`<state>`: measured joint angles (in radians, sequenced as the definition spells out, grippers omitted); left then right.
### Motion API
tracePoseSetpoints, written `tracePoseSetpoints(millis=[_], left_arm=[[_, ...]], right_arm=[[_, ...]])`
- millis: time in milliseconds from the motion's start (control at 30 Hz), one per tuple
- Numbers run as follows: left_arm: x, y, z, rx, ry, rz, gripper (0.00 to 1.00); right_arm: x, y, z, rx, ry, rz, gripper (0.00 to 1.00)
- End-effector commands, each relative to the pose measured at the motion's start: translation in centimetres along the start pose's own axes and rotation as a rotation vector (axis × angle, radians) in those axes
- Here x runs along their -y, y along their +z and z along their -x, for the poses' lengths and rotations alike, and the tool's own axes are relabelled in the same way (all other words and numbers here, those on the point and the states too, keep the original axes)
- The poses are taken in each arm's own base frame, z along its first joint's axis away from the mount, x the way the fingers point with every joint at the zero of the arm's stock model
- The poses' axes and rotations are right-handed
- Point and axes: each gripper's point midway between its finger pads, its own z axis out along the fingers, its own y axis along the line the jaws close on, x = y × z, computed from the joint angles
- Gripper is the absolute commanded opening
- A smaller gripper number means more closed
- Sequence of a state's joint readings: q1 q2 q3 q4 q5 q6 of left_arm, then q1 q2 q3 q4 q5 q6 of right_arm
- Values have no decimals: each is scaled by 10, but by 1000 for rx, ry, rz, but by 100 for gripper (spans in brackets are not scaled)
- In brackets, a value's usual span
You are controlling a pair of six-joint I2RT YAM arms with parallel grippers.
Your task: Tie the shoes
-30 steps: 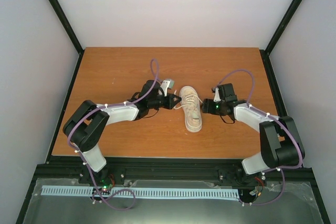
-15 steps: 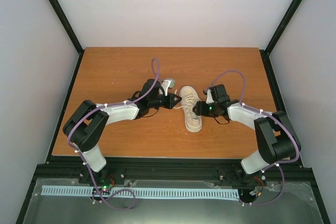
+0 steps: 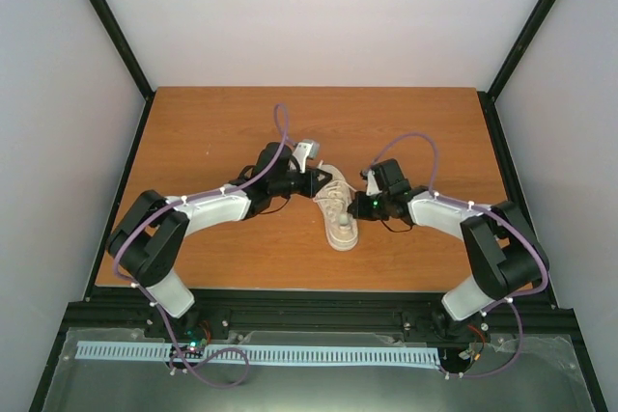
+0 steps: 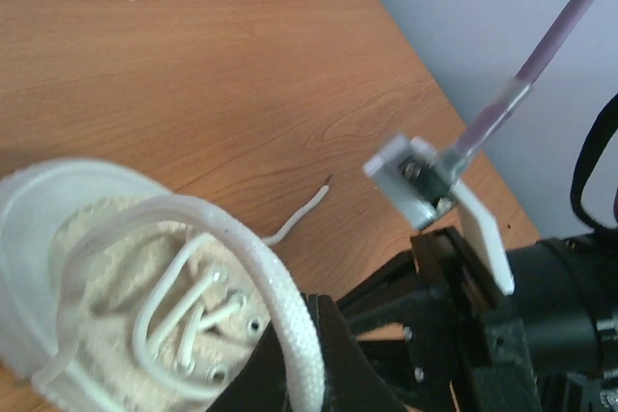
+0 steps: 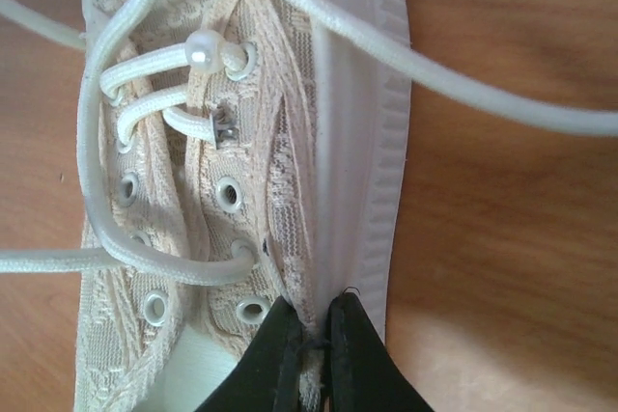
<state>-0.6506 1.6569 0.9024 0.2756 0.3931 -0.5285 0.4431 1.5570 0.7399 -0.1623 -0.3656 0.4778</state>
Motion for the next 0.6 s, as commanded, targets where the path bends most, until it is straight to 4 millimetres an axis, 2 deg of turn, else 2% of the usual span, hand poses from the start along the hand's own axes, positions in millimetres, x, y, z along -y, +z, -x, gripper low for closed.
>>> tracePoseSetpoints(millis=[0, 133, 300, 367, 400, 433, 467, 500, 533, 567], left_arm=[[11, -14, 17, 40, 60, -6, 1], [17, -27, 9, 18, 65, -20, 1], [4, -40, -23, -41, 33, 18, 1], [-1, -46, -36, -56, 5, 29, 1], [-2, -48, -41, -57, -6, 31, 1], [-5, -51, -45, -58, -16, 38, 1], [-6, -54, -48, -56, -23, 45, 1], [-9, -57, -51, -57, -27, 55, 1], [-9, -60, -52, -55, -26, 62, 1], [-10, -62, -53, -51, -24, 67, 1]], right_arm=[[-27, -2, -35, -102, 27, 19, 3], [-39, -12, -58, -105, 66, 2, 3], [-33, -17, -87, -102, 148, -13, 3], [-31, -17, -94, -111, 162, -12, 3], [-29, -18, -95, -110, 165, -16, 6], [-28, -20, -91, -91, 162, -30, 16], [-26, -25, -87, -67, 159, -49, 40], [-24, -30, -80, -32, 153, -74, 60], [-21, -37, -71, 11, 145, -107, 74], [-18, -44, -62, 57, 137, -137, 82]])
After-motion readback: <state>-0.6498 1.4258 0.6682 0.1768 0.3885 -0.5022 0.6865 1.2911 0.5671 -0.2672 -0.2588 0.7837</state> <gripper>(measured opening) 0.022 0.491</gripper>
